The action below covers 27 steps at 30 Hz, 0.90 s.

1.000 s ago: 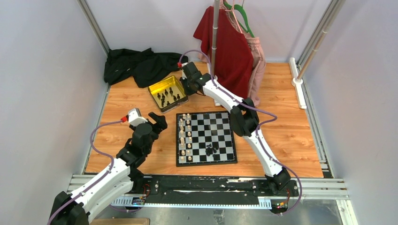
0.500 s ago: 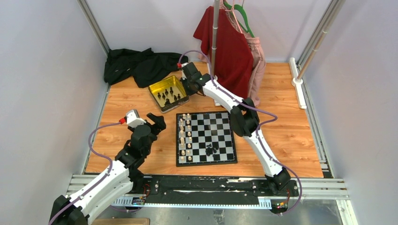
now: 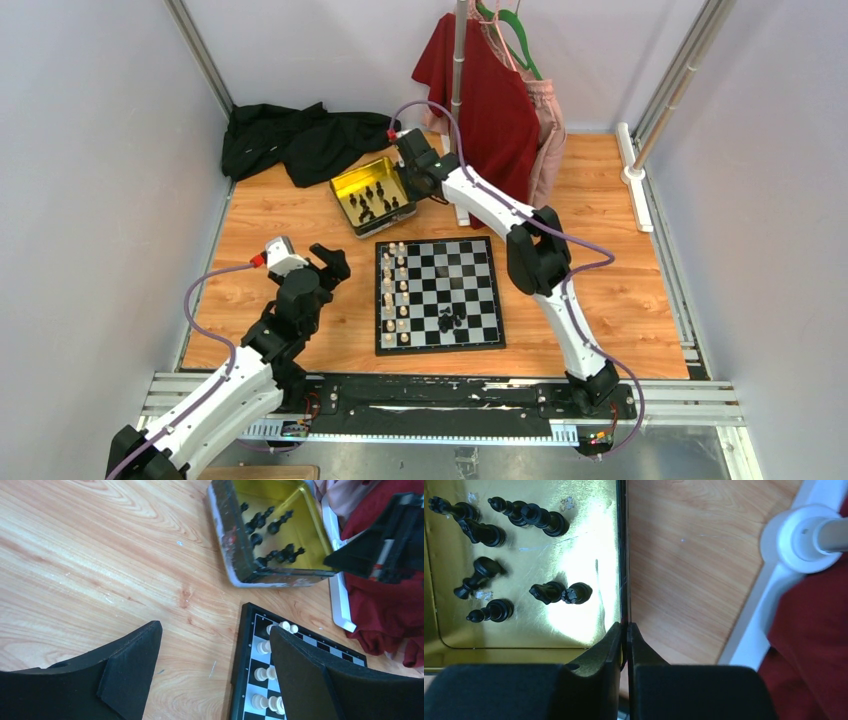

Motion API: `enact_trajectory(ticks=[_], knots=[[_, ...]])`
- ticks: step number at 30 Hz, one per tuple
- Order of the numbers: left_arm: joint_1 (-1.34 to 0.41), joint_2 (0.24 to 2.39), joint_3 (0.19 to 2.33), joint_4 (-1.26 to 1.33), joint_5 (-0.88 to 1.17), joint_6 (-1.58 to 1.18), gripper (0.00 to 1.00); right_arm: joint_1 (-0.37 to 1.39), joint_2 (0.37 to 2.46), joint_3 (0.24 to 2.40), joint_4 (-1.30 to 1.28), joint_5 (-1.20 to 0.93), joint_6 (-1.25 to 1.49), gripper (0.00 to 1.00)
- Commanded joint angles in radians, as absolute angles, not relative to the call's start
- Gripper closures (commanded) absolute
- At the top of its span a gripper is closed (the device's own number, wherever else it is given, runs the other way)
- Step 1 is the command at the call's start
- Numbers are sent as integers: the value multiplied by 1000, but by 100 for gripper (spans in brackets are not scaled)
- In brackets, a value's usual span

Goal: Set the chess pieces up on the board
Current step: Pick up the storage box at the center of the board, then place the storage box at the center of the board.

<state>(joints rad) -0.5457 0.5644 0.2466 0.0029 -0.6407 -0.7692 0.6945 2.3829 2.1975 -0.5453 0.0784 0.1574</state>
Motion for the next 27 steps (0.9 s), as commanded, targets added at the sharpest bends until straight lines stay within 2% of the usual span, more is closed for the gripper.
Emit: enact_trajectory(ticks=[1,7,11,22,27], knots=[[-546,552,272,-26,-681,-750,15,711,2224,2135,-498,121,157,100],[-546,545,300,-59,-685,-734,15,722,2093,2023,-492,142,166,100],[-546,532,311,-72,-687,-726,15,729,1958,1877,-484,171,175,100],[-546,530,330,-87,-658,-733,15,752,1428,1299,-514,257,273,100],[-546,536,344,-90,-654,-729,15,755,1155,1104,-598,319,354,100]])
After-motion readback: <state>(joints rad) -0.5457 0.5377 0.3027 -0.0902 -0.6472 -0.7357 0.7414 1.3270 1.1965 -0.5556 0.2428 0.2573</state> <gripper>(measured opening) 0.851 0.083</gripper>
